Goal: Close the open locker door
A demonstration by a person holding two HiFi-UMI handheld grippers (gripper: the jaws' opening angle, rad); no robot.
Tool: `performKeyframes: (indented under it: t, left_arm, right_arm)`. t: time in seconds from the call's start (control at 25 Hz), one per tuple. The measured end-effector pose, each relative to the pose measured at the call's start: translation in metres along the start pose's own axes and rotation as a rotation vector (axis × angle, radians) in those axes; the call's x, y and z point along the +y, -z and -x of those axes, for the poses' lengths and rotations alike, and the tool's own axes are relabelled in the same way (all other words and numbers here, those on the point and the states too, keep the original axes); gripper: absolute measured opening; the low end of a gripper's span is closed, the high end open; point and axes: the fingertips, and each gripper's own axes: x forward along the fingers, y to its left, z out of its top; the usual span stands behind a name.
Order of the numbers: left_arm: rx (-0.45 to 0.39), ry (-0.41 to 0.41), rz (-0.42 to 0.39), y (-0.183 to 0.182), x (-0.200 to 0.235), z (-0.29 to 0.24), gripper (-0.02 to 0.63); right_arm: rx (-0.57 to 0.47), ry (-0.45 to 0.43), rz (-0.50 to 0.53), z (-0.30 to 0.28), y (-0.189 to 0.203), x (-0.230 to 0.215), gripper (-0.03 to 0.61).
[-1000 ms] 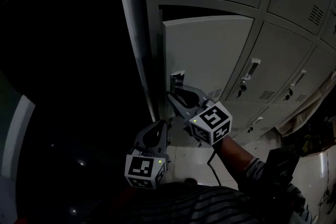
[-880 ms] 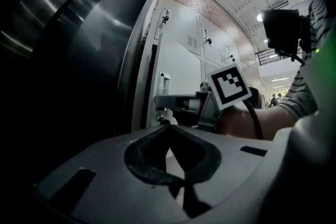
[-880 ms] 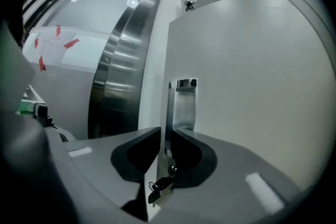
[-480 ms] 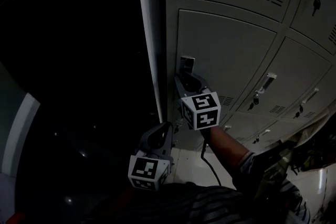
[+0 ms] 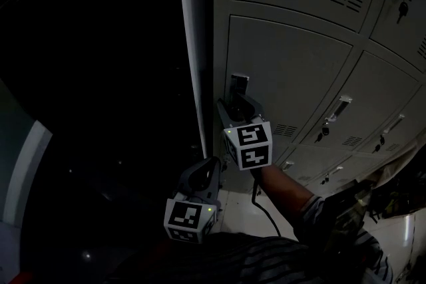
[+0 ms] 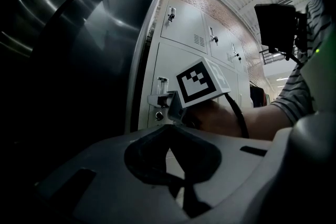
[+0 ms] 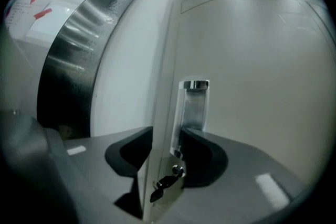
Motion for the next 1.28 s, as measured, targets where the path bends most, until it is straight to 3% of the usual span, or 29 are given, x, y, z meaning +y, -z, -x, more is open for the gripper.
performKeyframes:
  t: [0.08,0.32,0.52,0.72,1.04,1.28]
  left_arm:
    - [-0.002,0.004,0.001,0.000,-0.001,0.000,0.005]
    - [-0.005,0.019,0.011,-0.002,-0.004,0.010,0.005]
    - [-0.040,0.042,-0.010,-0.004,0.000,0.026,0.005]
    - [-0.026,0.077,0.018,0.004,-0.002,0.044,0.005]
    - [0.024,0.111,0.037,0.038,-0.028,0.075,0.005]
    - [0.023,0.064,0.038,0.042,-0.043,0.085,0.005]
  right_arm:
    - [-0.008,0.019,0.028,0.004,-0.002,0.001,0.198]
    - [-0.020,0.035,-0.026,0.044,-0.006,-0.005,0.199]
    - [-0.039,0.091,-0.107,0.121,0.004,-0.005,0.142]
    - [0.000,0.168,-0.210,0.196,0.044,0.015,0.003]
    - [0.101,0.232,-0.241,0.281,0.096,0.041,0.000]
    - [0.059,0.255,-0.259,0.301,0.089,0.026,0.000]
